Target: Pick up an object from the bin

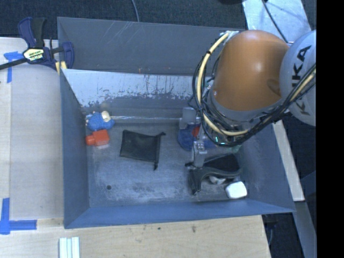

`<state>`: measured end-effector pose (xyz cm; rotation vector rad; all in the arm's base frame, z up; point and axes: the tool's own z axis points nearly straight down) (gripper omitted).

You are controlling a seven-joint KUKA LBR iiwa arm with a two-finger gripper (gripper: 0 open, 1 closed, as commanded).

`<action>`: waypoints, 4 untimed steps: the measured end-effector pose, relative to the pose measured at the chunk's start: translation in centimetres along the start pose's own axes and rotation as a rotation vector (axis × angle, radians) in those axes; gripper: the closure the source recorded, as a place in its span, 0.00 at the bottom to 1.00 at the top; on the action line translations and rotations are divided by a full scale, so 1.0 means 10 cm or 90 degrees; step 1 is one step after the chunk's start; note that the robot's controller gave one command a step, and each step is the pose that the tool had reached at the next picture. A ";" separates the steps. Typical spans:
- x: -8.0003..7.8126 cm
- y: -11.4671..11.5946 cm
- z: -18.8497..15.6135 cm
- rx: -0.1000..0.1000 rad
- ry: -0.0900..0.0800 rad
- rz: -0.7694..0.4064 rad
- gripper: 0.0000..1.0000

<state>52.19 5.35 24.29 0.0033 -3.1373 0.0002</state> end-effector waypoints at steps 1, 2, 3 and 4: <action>-0.30 0.95 1.77 0.000 -0.001 0.069 0.00; -0.57 0.56 1.42 -0.001 -0.007 0.202 0.00; -0.56 0.52 1.43 -0.002 -0.006 0.340 0.00; -0.44 0.62 1.73 -0.002 -0.004 0.402 0.00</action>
Offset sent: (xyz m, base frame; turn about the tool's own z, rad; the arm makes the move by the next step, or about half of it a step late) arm 0.0299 0.0931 -0.1729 0.1128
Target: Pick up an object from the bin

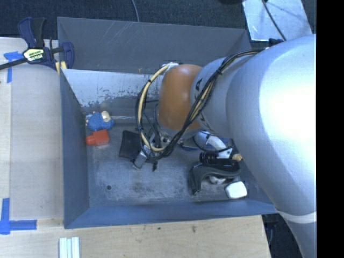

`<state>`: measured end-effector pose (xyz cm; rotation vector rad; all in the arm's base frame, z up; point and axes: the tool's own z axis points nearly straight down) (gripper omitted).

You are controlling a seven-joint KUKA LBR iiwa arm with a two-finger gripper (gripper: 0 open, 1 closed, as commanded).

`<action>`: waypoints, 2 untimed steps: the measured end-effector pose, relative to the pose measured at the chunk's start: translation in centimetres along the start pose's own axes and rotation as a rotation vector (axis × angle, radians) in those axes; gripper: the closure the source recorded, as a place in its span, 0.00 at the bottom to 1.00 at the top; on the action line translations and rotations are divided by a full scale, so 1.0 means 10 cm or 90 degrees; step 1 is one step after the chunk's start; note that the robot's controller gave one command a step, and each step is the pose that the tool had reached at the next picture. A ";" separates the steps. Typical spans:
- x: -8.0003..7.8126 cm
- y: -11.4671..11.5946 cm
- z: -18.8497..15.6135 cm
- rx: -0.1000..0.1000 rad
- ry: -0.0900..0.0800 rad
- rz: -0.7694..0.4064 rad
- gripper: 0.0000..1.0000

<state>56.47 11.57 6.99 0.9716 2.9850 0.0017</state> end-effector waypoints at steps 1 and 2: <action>-0.01 0.00 -0.01 -0.001 -0.001 -0.001 0.00; -0.01 0.00 -0.01 -0.001 -0.001 -0.001 1.00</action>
Offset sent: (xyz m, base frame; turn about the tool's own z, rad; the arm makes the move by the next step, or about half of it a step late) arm 0.0000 0.0000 0.0000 0.0000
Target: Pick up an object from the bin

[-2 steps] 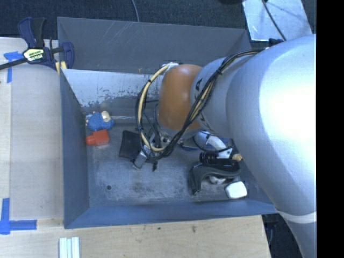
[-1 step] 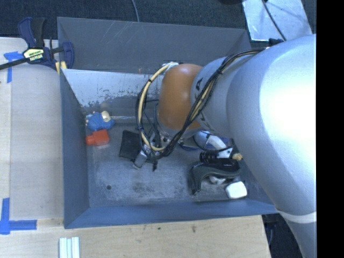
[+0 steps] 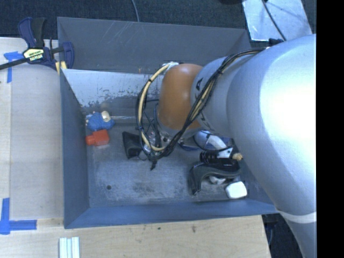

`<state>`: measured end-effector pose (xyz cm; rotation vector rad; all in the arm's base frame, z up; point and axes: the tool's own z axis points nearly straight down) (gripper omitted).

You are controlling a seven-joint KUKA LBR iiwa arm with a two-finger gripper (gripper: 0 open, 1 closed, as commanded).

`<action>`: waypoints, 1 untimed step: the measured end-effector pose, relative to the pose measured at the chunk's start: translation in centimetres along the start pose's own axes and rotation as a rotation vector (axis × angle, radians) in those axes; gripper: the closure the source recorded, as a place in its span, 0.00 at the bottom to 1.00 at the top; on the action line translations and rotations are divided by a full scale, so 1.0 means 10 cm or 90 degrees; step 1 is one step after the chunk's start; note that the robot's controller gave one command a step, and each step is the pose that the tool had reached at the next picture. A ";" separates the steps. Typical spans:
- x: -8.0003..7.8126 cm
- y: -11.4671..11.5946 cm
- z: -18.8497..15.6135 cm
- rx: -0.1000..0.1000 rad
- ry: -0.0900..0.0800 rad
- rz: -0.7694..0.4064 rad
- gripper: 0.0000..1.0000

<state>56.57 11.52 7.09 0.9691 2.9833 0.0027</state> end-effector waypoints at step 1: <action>-0.03 0.02 -1.22 -0.003 -0.002 -0.001 1.00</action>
Offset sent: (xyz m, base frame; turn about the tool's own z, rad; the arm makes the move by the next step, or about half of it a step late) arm 0.0002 -0.0001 0.1168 0.0000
